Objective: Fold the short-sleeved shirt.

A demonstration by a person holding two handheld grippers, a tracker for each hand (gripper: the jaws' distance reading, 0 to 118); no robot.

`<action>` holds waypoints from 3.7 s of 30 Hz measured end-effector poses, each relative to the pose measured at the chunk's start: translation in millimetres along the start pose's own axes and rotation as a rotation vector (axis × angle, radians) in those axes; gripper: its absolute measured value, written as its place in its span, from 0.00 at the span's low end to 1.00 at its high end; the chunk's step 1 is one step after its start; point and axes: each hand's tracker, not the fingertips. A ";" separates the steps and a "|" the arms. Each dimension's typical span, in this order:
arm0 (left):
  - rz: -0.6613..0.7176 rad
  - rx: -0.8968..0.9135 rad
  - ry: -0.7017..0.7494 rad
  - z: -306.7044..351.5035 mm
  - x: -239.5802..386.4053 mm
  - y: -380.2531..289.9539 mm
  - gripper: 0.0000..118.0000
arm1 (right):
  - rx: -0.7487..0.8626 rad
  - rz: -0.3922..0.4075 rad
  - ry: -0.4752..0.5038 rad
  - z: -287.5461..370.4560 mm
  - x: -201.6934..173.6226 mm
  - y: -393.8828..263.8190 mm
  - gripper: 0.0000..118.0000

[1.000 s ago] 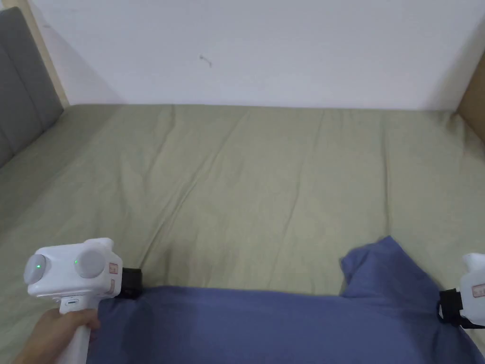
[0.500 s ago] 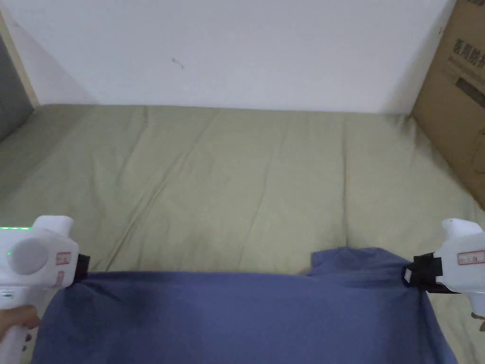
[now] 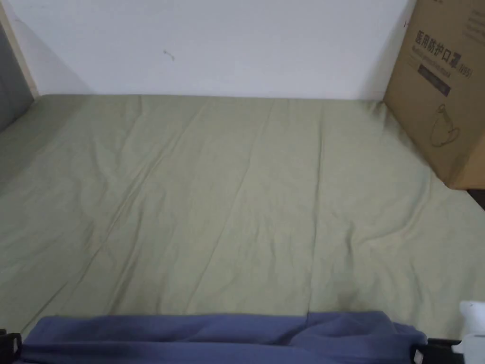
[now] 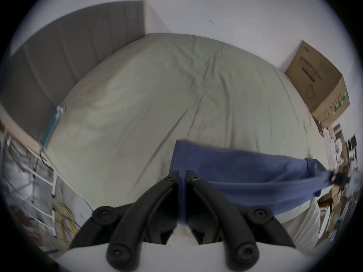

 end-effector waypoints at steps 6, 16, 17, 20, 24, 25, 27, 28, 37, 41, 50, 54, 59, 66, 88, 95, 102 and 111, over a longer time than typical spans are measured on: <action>0.072 0.053 0.044 14.9 -3.1 -18.2 0.83 | 0.092 -0.018 -0.172 -13.3 -15.0 -35.7 0.69; 0.111 0.108 -0.078 68.9 7.4 -42.3 0.01 | 0.367 0.034 0.002 35.9 -91.0 -37.3 0.01; 0.123 0.099 -0.110 67.0 6.9 -48.8 0.00 | 0.360 0.038 0.014 30.6 -99.4 -39.3 0.01; 0.142 0.052 -0.108 56.4 4.9 -67.5 0.00 | 0.265 0.139 0.041 5.1 -130.9 -45.1 0.01; 0.182 0.048 -0.184 46.9 -18.3 -76.2 0.02 | 0.230 0.162 0.100 -12.3 -158.6 -40.9 0.01; 0.198 0.045 -0.212 45.5 -24.5 -75.5 0.15 | 0.230 0.170 0.107 -14.4 -164.1 -38.6 0.01; 0.234 0.011 -0.211 38.5 -34.2 -70.4 0.68 | 0.243 0.184 0.103 -16.4 -175.8 -35.0 0.01; 0.265 0.024 -0.225 36.2 -38.9 -68.9 0.75 | 0.245 0.190 0.107 -17.9 -180.7 -32.9 0.01; 0.720 -0.026 -0.525 -48.3 -91.4 -60.6 0.96 | 0.183 0.211 0.166 -30.2 -208.1 -34.2 0.01; 0.809 -0.058 -0.577 -82.2 -91.5 -64.4 0.90 | 0.146 0.211 0.163 -37.1 -207.9 -36.3 0.01; 0.795 -0.104 -0.496 -75.2 -60.6 -43.5 0.06 | 0.101 0.166 0.156 -40.8 -196.2 -34.8 0.01; 0.510 -0.028 -0.383 -38.8 -36.1 -10.1 0.06 | 0.123 0.136 0.146 -30.9 -180.2 -32.4 0.01; 0.161 0.048 -0.367 17.9 44.2 26.7 0.06 | 0.157 0.025 0.144 -19.0 -148.3 -32.8 0.01; -0.489 0.048 -0.423 30.2 227.1 8.2 0.07 | 0.208 -0.084 0.061 0.3 -97.7 -45.6 0.01; -0.308 -0.203 -0.436 -37.7 253.7 -26.6 0.01 | 0.265 -0.308 0.023 6.2 -33.4 -64.9 0.01; -0.344 -0.379 -0.550 -71.7 305.7 -71.2 0.00 | 0.239 -0.293 0.042 2.0 -34.1 -66.2 0.01; -0.463 -0.385 -0.602 -48.4 326.1 -75.1 0.00 | 0.214 -0.320 0.028 0.3 -31.1 -67.7 0.01; -0.112 -0.236 -0.710 -15.8 216.9 -22.7 0.00 | 0.229 -0.274 0.014 7.5 -42.8 -57.1 0.01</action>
